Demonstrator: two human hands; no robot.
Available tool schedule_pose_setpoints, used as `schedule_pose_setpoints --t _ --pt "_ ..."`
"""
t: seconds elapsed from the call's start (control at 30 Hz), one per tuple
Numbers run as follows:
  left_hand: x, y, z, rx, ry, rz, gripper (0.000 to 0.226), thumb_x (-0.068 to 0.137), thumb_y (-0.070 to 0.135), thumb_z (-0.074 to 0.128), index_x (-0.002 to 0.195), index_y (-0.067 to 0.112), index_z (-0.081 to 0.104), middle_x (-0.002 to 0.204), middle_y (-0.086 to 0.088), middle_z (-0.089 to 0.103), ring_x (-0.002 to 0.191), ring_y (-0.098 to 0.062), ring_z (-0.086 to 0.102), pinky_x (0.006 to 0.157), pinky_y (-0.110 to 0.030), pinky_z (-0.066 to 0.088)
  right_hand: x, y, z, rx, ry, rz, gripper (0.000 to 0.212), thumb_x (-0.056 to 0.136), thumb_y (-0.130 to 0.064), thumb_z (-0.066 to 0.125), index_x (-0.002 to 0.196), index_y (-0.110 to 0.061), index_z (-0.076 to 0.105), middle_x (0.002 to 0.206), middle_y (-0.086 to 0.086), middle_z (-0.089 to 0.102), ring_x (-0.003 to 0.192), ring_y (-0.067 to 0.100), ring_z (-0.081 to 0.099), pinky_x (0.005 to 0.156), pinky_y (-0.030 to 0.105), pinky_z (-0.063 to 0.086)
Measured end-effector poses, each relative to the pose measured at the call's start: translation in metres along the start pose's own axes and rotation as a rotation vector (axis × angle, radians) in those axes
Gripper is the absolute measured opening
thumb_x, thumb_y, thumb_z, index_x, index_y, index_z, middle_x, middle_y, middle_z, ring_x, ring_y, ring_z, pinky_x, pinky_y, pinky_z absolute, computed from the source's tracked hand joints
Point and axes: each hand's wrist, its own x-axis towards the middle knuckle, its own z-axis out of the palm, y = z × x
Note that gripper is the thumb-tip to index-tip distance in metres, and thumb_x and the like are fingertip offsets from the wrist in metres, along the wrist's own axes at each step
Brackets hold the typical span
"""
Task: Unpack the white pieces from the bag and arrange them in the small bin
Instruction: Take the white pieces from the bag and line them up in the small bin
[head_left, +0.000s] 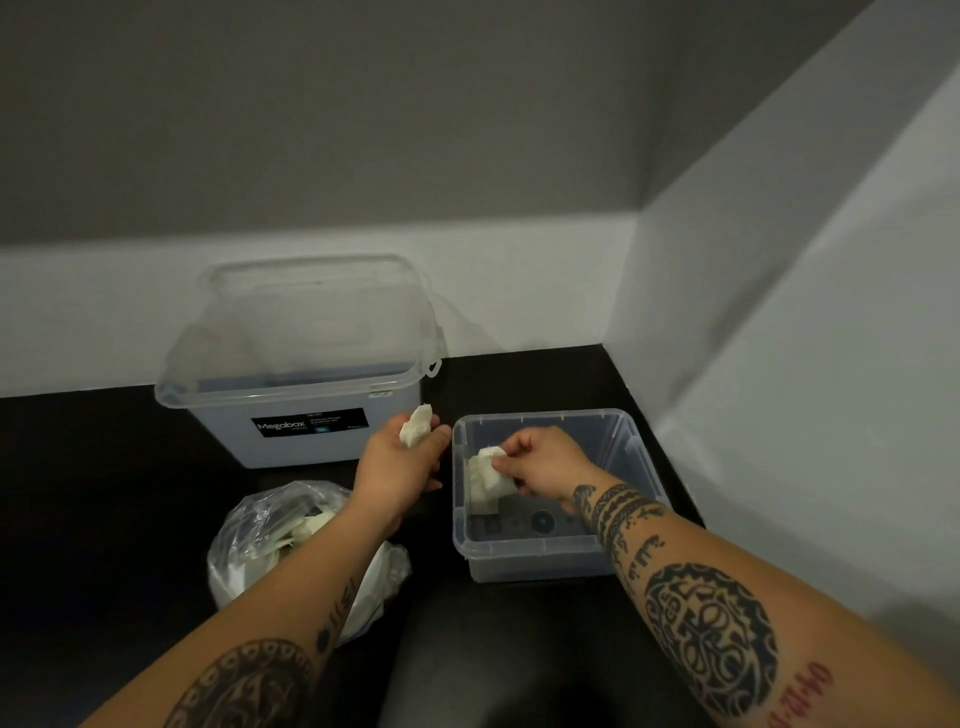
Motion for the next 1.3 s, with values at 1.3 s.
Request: schedule_pose_setpoints --t 1.3 --pt "-0.004 0.034 0.015 -0.318 -0.210 -0.112 0.022 0.102 0.016 0.060 0.123 0.021 0.060 0.113 -0.010 0.075 0.107 -0.029 0.071 0.073 -0.037 0.060 -0.015 -0.027 -0.021 0.104 0.084 -0.033 0.006 0.098 -0.024 0.065 0.104 -0.023 0.068 0.106 0.002 0.071 0.091 0.016 0.070 0.068 0.026 0.059"
